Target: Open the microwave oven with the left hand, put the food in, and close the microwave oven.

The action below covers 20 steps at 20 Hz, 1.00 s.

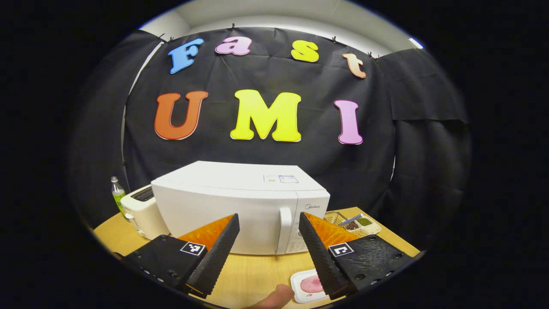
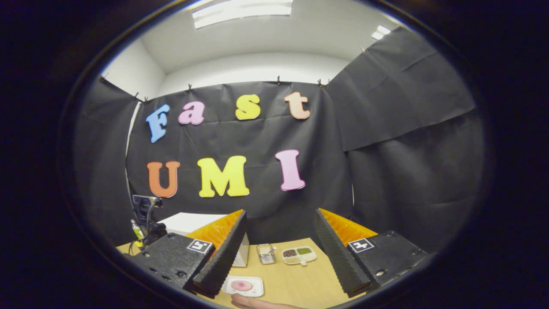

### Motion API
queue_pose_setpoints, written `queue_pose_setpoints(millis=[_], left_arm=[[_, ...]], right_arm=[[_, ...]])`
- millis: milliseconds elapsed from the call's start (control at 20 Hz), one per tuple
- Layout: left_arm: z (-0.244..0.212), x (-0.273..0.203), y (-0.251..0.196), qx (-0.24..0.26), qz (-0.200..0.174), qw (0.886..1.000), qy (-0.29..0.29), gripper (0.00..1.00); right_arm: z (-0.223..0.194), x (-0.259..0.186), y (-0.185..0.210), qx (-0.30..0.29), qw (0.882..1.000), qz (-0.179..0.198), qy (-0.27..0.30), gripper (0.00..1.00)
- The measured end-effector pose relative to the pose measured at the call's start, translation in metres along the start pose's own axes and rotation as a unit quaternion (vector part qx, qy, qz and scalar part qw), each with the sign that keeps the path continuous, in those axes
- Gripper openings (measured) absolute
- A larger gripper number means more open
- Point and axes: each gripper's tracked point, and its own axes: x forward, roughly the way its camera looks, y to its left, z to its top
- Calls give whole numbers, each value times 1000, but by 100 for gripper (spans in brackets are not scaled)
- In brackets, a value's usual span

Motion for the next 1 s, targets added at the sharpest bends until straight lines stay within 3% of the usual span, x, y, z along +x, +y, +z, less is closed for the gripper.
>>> queue_pose_setpoints(millis=[50, 100, 200, 250, 400, 600, 700, 850, 1000], left_arm=[[-12, 11, -5, -1, -3, 1000, 10, 89], [-24, 22, -12, -6, -11, 1000, 23, 89], [-41, 42, -15, -6, -7, 999, 32, 89], [-47, 51, -18, -2, -11, 999, 34, 89], [-54, 71, -26, -1, -26, 999, 24, 89], [-61, 90, -18, 12, 2, 1000, 22, 89], [-59, 94, -25, 3, -9, 1000, 8, 87], [-64, 101, -18, 1, 11, 1000, 2, 64], [-65, 101, -11, 32, 33, 999, -4, 52]], right_arm=[[-1, -1, 0, 0, 1000, 2, 2, 100], [-1, -4, -3, 4, 1000, 5, 0, 92], [5, -11, -4, 12, 1000, 17, -11, 92], [1, -14, -10, 9, 1000, 18, -12, 100], [5, -20, -25, -9, 1000, 5, -17, 100], [9, -23, -30, -24, 999, -5, -20, 100], [6, -24, -32, -30, 999, -4, -13, 100], [4, -24, -32, -23, 1000, 1, -7, 100], [3, -24, -35, -28, 1000, 1, -5, 100]])
